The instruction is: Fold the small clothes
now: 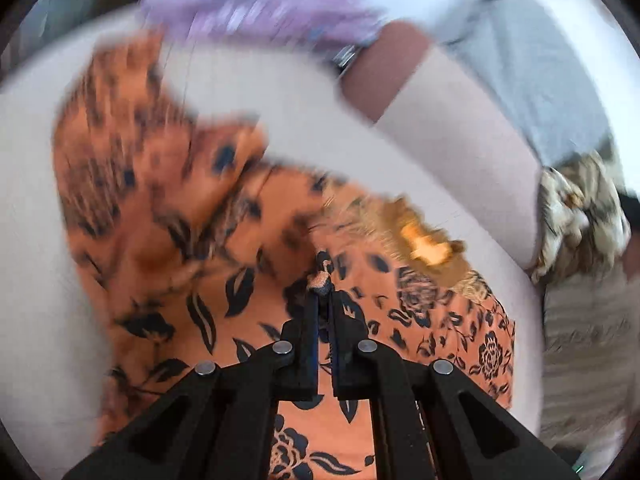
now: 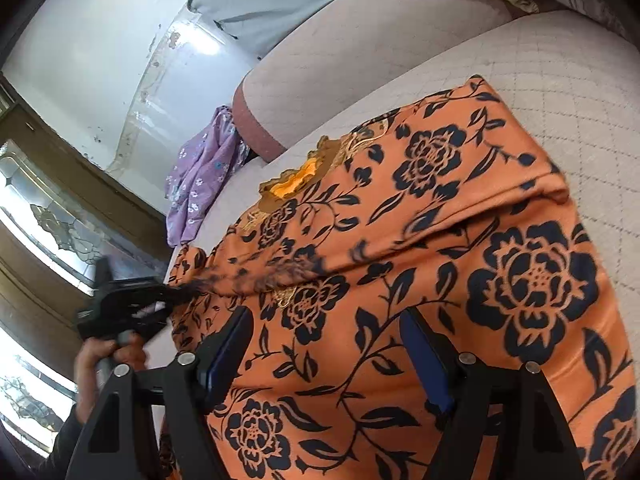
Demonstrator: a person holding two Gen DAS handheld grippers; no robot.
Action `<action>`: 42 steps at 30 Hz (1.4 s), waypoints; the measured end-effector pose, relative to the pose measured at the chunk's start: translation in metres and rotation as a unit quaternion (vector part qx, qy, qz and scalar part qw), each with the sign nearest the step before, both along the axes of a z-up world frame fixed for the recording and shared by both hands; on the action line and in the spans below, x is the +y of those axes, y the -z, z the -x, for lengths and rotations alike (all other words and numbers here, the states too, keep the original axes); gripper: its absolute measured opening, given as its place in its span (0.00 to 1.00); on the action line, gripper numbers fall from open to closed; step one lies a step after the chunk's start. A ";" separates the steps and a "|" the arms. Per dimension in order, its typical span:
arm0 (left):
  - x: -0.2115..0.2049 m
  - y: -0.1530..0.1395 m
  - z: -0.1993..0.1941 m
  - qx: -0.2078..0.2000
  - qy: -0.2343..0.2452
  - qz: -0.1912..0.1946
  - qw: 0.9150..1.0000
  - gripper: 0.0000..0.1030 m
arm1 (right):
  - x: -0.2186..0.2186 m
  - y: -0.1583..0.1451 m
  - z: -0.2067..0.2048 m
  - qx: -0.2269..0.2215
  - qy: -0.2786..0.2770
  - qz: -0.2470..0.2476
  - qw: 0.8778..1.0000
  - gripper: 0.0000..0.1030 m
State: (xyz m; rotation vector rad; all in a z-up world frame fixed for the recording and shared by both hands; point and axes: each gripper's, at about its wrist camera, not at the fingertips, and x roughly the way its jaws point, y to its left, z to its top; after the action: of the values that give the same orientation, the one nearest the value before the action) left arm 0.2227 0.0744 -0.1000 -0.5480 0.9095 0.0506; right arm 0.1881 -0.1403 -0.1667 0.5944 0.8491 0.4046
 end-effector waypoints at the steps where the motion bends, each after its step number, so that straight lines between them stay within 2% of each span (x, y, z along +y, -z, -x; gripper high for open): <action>1: -0.006 -0.002 0.007 -0.008 0.000 -0.021 1.000 0.04 | -0.002 -0.002 0.000 -0.003 0.002 0.001 1.000 0.76; 2: -0.008 0.003 0.008 0.003 0.005 -0.028 1.000 0.04 | -0.004 -0.004 -0.001 -0.007 0.005 0.002 1.000 0.76; 4: -0.007 0.039 0.000 0.071 0.005 -0.039 0.997 0.04 | -0.010 -0.011 -0.010 -0.011 0.011 0.004 1.000 0.76; 5: -0.004 0.058 -0.004 0.112 0.007 -0.032 0.993 0.06 | -0.012 -0.013 -0.015 -0.011 0.014 0.005 1.000 0.76; 6: 0.001 0.064 -0.004 0.108 0.005 -0.022 0.994 0.08 | -0.017 -0.019 -0.023 -0.012 0.025 0.003 1.000 0.76; 7: 0.003 0.059 -0.001 0.086 0.006 -0.021 0.996 0.08 | -0.022 -0.026 -0.029 -0.018 0.030 -0.005 0.999 0.76; 9: 0.005 0.055 -0.003 0.091 0.010 -0.019 0.996 0.10 | -0.032 -0.034 -0.045 -0.023 0.034 -0.023 0.999 0.84; 11: 0.014 0.053 -0.004 0.100 0.014 0.004 0.995 0.16 | -0.042 -0.024 -0.062 -0.002 0.048 -0.033 0.998 0.88; 12: 0.021 0.049 -0.001 0.100 0.013 0.018 0.995 0.26 | -0.048 -0.005 -0.078 0.041 0.063 -0.017 0.997 0.88; 13: 0.031 0.043 0.005 0.091 0.011 0.029 0.995 0.32 | -0.052 0.015 -0.087 0.105 0.078 0.002 0.991 0.85; 14: 0.035 0.036 0.011 0.076 0.010 0.039 0.996 0.45 | -0.055 0.022 -0.089 0.122 0.084 -0.009 0.989 0.83; 15: 0.051 0.026 0.021 0.049 0.004 0.050 0.998 0.55 | -0.057 0.014 -0.084 0.097 0.090 -0.019 0.991 0.83; 17: 0.081 0.011 0.037 0.010 -0.019 0.054 0.998 0.64 | -0.051 -0.011 -0.067 0.057 0.089 -0.001 0.994 0.83; 18: 0.107 0.004 0.045 -0.010 -0.043 0.057 0.997 0.64 | -0.040 -0.029 -0.051 0.015 0.084 0.025 0.996 0.83; 20: 0.150 0.001 0.052 -0.029 -0.084 0.072 0.993 0.64 | -0.018 -0.043 -0.031 -0.033 0.055 0.064 0.996 0.85; 22: 0.201 0.009 0.051 -0.031 -0.140 0.108 0.984 0.64 | 0.018 -0.041 -0.011 -0.066 0.005 0.121 0.990 0.85; 25: 0.260 0.023 0.037 -0.023 -0.193 0.142 0.971 0.64 | 0.052 -0.010 0.004 -0.051 -0.048 0.175 0.982 0.85; 27: 0.281 0.027 0.021 -0.023 -0.195 0.148 0.969 0.63 | 0.059 0.010 0.010 -0.030 -0.059 0.190 0.980 0.85; 31: 0.313 0.037 -0.018 -0.023 -0.176 0.176 0.968 0.63 | 0.054 0.013 0.007 -0.027 -0.063 0.176 0.982 0.89; 35: 0.328 0.050 -0.045 -0.010 -0.184 0.170 0.968 0.63 | 0.054 0.015 0.010 -0.031 -0.066 0.183 0.980 0.91; 37: 0.329 0.059 -0.055 0.006 -0.173 0.179 0.969 0.62 | 0.058 0.017 0.010 -0.032 -0.067 0.188 0.979 0.92; 38: 0.327 0.061 -0.058 0.005 -0.171 0.174 0.970 0.57 | 0.059 0.018 0.010 -0.032 -0.067 0.188 0.979 0.93; 40: 0.325 0.063 -0.062 0.014 -0.171 0.155 0.973 0.36 | 0.059 0.018 0.009 -0.032 -0.069 0.184 0.980 0.94; 41: 0.327 0.067 -0.064 0.028 -0.173 0.151 0.973 0.05 | 0.059 0.018 0.008 -0.032 -0.069 0.183 0.980 0.94; 42: 0.328 0.071 -0.066 0.037 -0.173 0.155 0.972 0.06 | 0.059 0.018 0.008 -0.031 -0.070 0.184 0.980 0.94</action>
State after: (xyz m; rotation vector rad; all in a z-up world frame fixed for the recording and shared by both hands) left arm 0.2887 0.4028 -0.1710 -0.9995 0.8904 0.2493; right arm 0.1799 -0.0811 -0.1851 0.1798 0.8811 0.3799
